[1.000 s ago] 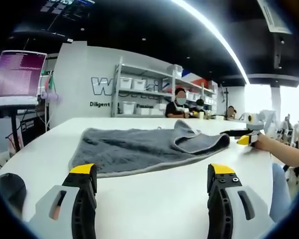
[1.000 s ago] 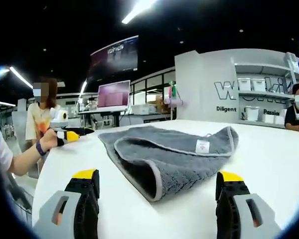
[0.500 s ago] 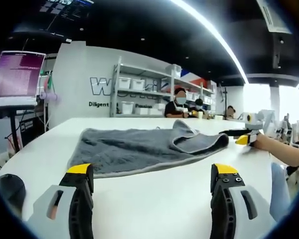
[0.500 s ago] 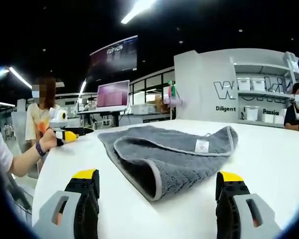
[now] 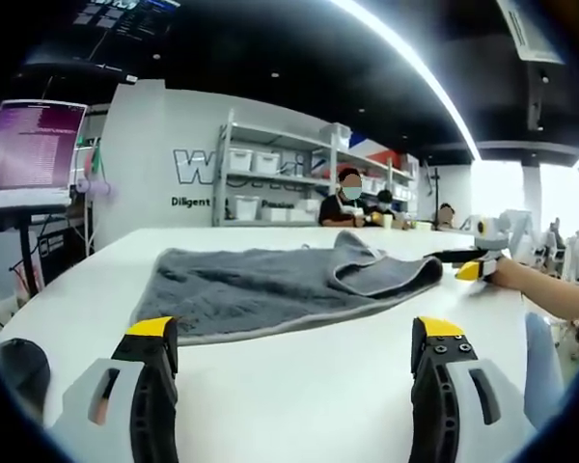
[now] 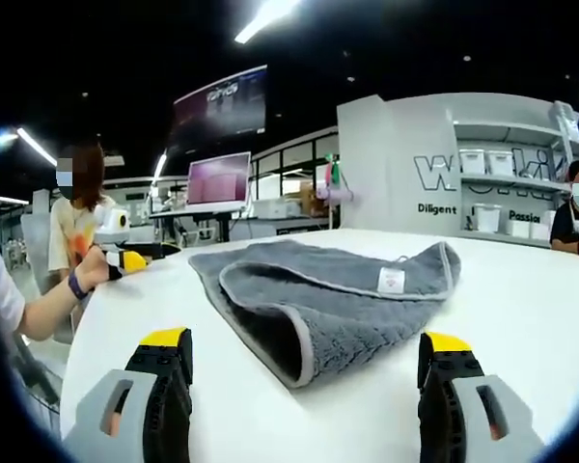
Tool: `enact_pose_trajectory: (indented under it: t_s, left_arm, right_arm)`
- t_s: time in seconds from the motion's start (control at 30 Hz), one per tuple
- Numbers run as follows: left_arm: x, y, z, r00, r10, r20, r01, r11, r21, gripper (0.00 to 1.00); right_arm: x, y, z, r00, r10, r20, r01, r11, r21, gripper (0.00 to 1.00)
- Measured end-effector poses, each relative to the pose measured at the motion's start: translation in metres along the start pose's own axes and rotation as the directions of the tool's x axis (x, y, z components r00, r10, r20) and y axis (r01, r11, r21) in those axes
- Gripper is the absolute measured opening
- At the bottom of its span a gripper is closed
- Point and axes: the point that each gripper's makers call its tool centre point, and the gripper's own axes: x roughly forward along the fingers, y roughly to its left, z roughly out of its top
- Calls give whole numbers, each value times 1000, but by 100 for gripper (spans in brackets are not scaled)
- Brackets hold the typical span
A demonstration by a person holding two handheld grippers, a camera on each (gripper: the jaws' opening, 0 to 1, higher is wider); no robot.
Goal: Fold the towel on the table until its edges align and the towel forms a compact rectangular stack.
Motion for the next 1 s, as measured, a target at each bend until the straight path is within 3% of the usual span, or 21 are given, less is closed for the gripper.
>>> enact_pose_trajectory:
  t_s: [1.0]
  left_arm:
    - [-1,-1,-2,1000,-2,-14,2,1000,20,99]
  right_arm:
    - [-6,-12,0,998,-58,-2,58,998,13,91]
